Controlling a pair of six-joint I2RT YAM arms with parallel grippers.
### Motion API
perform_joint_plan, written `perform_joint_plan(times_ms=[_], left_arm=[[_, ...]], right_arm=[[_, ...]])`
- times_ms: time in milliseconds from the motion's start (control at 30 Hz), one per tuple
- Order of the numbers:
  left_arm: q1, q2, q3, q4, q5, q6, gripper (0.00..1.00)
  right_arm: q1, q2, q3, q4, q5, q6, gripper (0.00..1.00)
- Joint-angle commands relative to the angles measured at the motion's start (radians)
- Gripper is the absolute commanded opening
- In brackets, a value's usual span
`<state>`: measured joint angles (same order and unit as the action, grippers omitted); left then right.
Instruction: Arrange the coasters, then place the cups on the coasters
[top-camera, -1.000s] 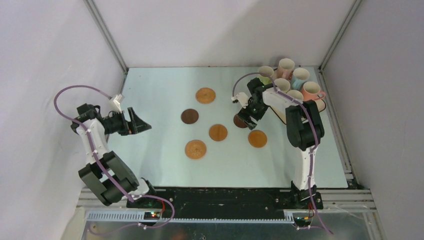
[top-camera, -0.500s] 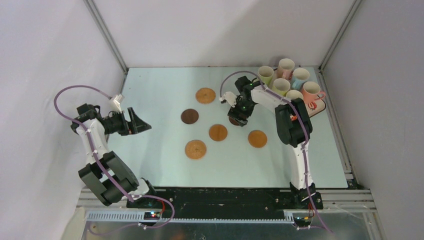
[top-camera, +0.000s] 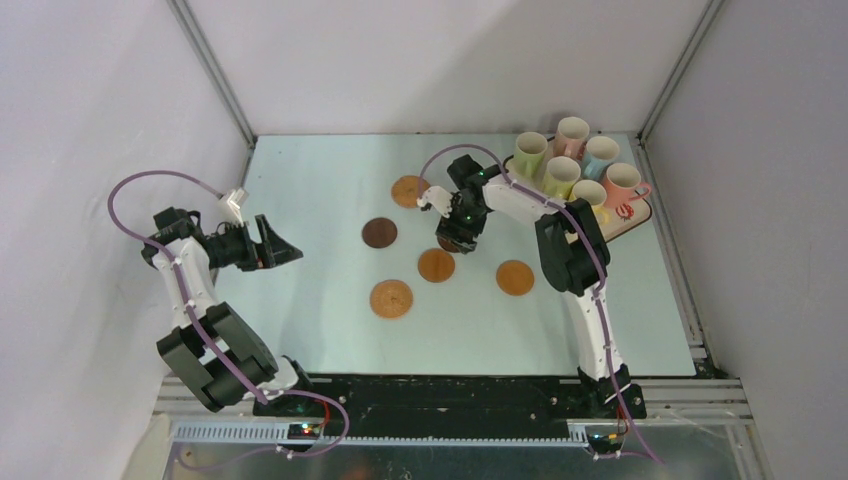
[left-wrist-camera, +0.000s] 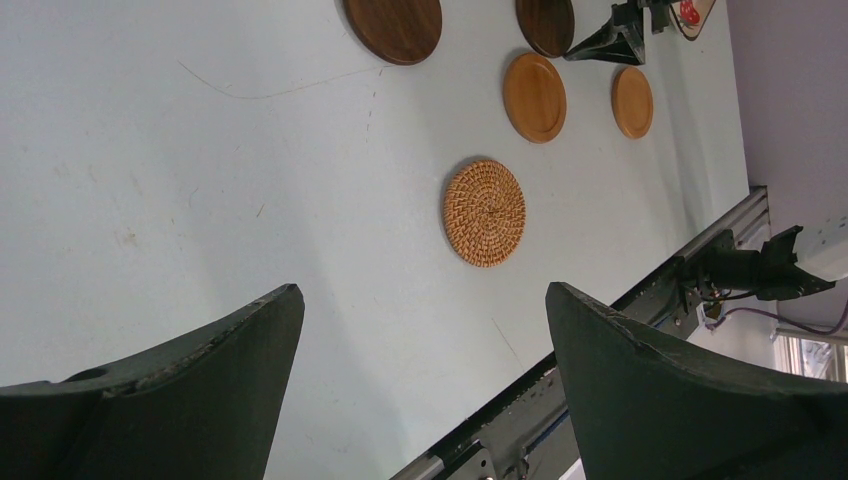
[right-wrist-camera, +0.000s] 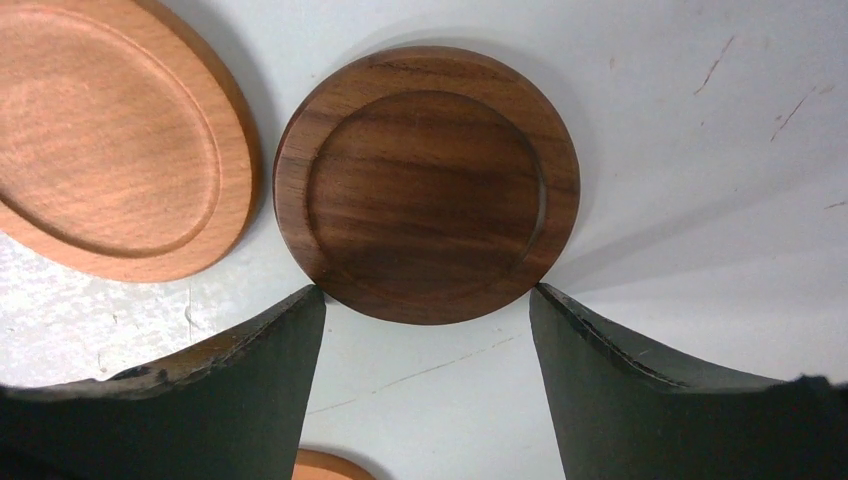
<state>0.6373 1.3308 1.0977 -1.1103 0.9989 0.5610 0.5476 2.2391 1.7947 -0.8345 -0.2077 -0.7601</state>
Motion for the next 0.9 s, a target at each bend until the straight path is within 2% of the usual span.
perform_joint_plan(times_ms=[0, 433, 867], left_arm=[[0.011, -0.014, 0.028, -0.001, 0.025, 0.027, 0.98], [0.011, -0.019, 0.028, -0.002, 0.025, 0.029, 0.98], [0.014, -0.023, 0.028, -0.005, 0.025, 0.03, 0.98]], right_arm=[[0.022, 0.058, 0.029, 0.067, 0.026, 0.02, 0.79], [0.054, 0.102, 0.097, 0.082, 0.059, 0.045, 0.8], [0.066, 0.08, 0.108, 0.04, 0.056, 0.05, 0.81]])
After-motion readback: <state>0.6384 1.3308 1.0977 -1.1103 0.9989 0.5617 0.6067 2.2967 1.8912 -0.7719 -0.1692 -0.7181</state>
